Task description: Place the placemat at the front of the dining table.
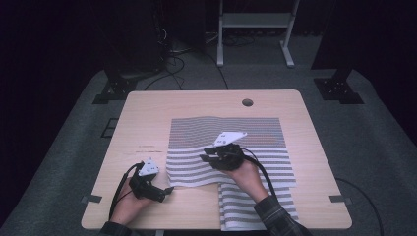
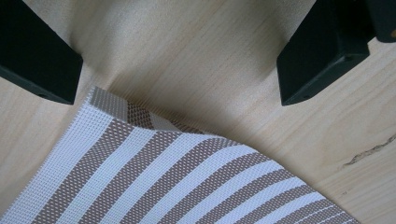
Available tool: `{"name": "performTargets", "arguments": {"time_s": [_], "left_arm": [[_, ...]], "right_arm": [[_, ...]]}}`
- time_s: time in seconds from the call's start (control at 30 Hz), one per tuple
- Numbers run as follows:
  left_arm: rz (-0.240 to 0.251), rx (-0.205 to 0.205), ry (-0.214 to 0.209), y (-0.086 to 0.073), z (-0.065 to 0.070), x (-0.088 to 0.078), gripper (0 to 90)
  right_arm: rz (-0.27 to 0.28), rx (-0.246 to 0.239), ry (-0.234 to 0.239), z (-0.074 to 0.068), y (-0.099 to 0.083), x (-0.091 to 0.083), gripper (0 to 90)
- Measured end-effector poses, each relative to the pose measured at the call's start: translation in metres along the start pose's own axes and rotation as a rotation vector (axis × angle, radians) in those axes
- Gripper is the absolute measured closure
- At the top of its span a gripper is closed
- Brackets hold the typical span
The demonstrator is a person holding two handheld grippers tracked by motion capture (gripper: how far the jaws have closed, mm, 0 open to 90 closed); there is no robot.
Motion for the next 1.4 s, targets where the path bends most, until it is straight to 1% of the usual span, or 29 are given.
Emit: {"name": "performTargets", "arguments": {"time_s": [0.03,0.1,0.17,0.37,0.5,0.6,0.8,0.9,1.0,1.07,1.2,1.3,1.37,1.4], "left_arm": [[0.000,0.000,0.000,0.000,0.000,0.000,0.0],[0.000,0.000,0.000,0.000,0.000,0.000,0.0],[0.000,0.000,0.000,0.000,0.000,0.000,0.0],[0.000,0.001,0.001,0.000,0.000,0.000,0.0],[0.000,0.001,0.001,0.000,0.000,0.000,0.0],[0.000,0.002,0.001,0.000,0.000,0.000,0.0],[-0.001,0.002,0.001,0.000,0.000,0.000,0.0],[0.001,0.000,0.001,0.000,0.000,0.000,0.0],[0.002,0.001,0.001,0.000,0.000,0.000,0.0],[0.002,0.001,0.001,0.000,0.000,0.000,0.0],[0.002,0.002,0.002,0.000,0.000,0.000,0.0],[0.002,0.002,0.001,0.000,0.000,0.000,0.0],[0.002,0.002,0.002,0.000,0.000,0.000,0.0],[0.003,-0.001,0.003,0.000,0.000,0.000,0.0]], "right_arm": [[-0.003,0.004,-0.013,0.005,-0.003,-0.004,75.8],[-0.005,-0.002,-0.041,0.014,-0.009,-0.013,85.1],[-0.007,-0.003,-0.067,0.023,-0.015,-0.021,89.7],[-0.012,0.045,-0.097,0.049,-0.032,-0.044,89.8],[-0.008,0.068,-0.125,0.063,-0.044,-0.060,89.7],[-0.013,0.076,-0.155,0.073,-0.054,-0.073,89.8],[-0.008,0.114,-0.215,0.094,-0.076,-0.102,89.8],[-0.009,0.129,-0.235,0.101,-0.087,-0.113,89.8],[-0.020,0.147,-0.271,0.111,-0.101,-0.125,89.8],[-0.019,0.162,-0.286,0.116,-0.108,-0.131,89.8],[-0.044,0.199,-0.320,0.127,-0.128,-0.144,89.7],[-0.069,0.211,-0.334,0.131,-0.142,-0.149,89.7],[-0.097,0.201,-0.347,0.133,-0.153,-0.151,89.8],[-0.105,0.205,-0.350,0.133,-0.156,-0.151,89.7]]}}
Point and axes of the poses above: each handheld gripper's, and its own axes: x roughly forward along the jaws, y roughly out of its top, z roughly to its right, the point moved 6 cm from there along x, roughly forward along the jaws, and after that the axes turned 10 degrees about -y, right-handed, at the moved point
